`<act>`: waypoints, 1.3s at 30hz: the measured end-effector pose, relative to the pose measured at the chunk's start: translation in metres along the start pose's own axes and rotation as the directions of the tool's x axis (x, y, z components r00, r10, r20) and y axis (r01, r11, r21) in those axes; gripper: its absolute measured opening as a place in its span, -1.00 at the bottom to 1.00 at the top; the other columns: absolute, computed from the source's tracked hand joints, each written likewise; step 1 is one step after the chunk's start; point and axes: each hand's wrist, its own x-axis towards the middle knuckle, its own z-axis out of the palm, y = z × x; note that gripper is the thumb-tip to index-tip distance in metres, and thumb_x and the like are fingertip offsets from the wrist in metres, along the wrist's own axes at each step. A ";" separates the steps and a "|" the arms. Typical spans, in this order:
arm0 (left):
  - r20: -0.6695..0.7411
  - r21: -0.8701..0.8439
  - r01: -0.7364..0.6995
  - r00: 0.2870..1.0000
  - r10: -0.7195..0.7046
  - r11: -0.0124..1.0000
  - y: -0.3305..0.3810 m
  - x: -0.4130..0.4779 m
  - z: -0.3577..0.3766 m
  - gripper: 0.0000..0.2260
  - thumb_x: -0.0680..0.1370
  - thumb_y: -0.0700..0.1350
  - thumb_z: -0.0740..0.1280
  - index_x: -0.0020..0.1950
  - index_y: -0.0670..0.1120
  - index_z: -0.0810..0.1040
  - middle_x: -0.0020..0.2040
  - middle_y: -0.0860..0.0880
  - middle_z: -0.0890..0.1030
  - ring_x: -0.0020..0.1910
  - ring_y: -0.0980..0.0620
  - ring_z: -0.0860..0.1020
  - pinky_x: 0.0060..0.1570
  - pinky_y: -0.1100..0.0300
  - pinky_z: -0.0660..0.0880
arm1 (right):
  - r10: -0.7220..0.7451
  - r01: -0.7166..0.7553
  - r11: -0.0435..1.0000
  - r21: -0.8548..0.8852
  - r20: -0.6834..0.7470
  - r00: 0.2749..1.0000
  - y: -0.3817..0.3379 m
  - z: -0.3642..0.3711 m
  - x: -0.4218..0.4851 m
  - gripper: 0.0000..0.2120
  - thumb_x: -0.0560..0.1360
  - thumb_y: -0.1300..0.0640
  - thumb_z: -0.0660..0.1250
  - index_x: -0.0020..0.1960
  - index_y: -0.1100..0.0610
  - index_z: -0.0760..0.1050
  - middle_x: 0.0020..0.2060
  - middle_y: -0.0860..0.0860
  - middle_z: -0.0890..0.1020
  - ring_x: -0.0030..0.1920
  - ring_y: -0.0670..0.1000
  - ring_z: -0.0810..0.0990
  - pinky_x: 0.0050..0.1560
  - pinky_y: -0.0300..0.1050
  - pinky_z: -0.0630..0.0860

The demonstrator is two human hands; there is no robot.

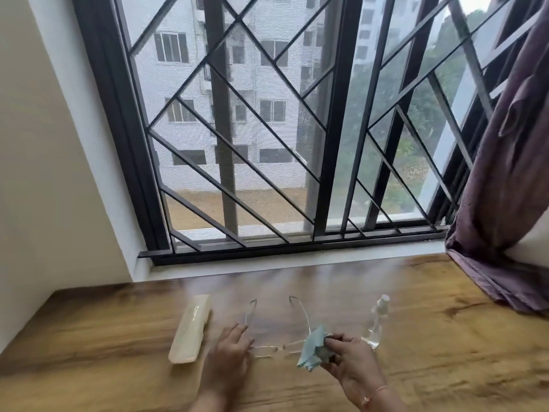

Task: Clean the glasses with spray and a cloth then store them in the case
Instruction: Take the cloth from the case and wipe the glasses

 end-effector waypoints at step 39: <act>-0.418 -0.356 -0.054 0.902 -0.107 0.933 0.058 0.071 -0.094 -0.78 0.39 0.03 0.31 -0.20 -0.06 0.68 -0.28 0.06 0.69 -0.24 0.15 0.59 -0.26 0.41 0.45 | -0.069 -0.060 0.858 0.510 0.230 0.971 -0.053 0.074 -0.040 -0.75 0.52 0.20 0.19 0.04 0.40 0.45 -0.15 0.31 0.62 -0.25 0.18 0.66 -0.33 0.06 0.64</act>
